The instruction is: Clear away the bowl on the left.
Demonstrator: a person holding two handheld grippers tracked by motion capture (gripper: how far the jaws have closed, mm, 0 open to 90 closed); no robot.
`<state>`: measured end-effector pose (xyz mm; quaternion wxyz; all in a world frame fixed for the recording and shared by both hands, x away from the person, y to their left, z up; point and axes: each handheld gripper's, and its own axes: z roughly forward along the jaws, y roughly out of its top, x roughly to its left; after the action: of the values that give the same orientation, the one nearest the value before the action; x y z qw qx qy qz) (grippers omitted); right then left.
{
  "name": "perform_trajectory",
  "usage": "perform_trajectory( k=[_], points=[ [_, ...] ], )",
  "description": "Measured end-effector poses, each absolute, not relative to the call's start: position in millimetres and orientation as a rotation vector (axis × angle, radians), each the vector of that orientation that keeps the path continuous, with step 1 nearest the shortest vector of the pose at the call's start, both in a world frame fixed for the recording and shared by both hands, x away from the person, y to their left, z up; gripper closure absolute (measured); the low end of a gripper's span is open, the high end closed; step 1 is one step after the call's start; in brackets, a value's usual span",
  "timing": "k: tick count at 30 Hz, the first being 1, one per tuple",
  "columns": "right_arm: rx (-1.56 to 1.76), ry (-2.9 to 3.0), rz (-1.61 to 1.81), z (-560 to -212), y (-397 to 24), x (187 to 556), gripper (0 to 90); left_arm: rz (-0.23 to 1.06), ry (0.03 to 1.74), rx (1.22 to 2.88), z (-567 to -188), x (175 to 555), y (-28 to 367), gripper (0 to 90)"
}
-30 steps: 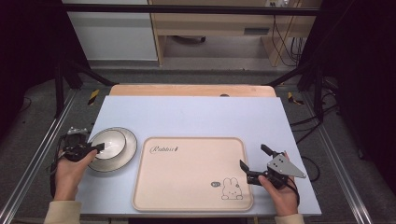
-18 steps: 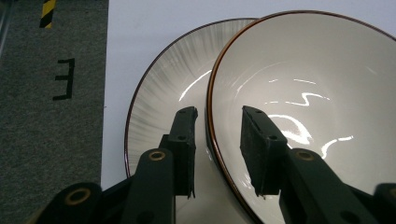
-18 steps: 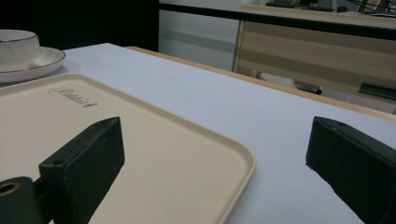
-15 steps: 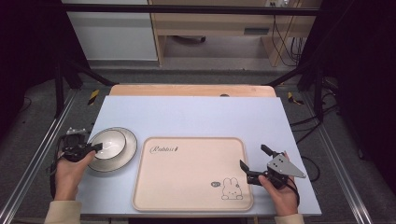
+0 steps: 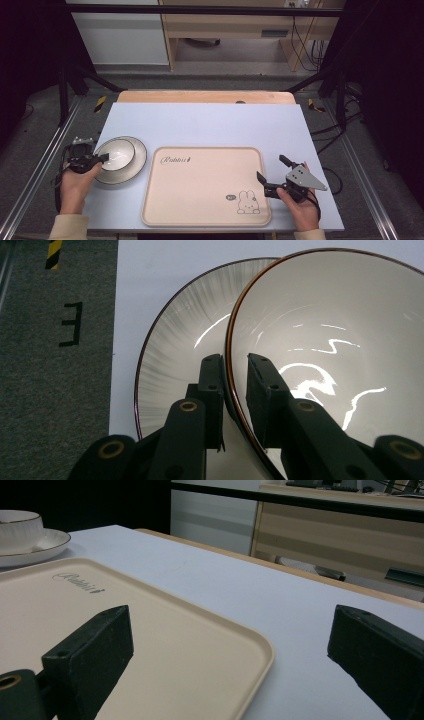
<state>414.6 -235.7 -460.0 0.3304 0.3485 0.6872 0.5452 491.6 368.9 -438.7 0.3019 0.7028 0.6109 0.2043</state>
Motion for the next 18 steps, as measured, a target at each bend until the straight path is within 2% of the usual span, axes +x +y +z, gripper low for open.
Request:
perform_trajectory(
  k=[11, 18],
  points=[
    [0.91, 1.8, 1.423, -460.3, -235.6, 414.9, 4.5, 0.512, 1.614, 1.831, -439.3, 490.4, 373.2, 82.6],
    [0.909, 1.8, 1.424, -460.0, -235.1, 414.8, 4.4, 0.492, 1.604, 1.729, -434.5, 486.6, 379.8, 82.2]
  ],
)
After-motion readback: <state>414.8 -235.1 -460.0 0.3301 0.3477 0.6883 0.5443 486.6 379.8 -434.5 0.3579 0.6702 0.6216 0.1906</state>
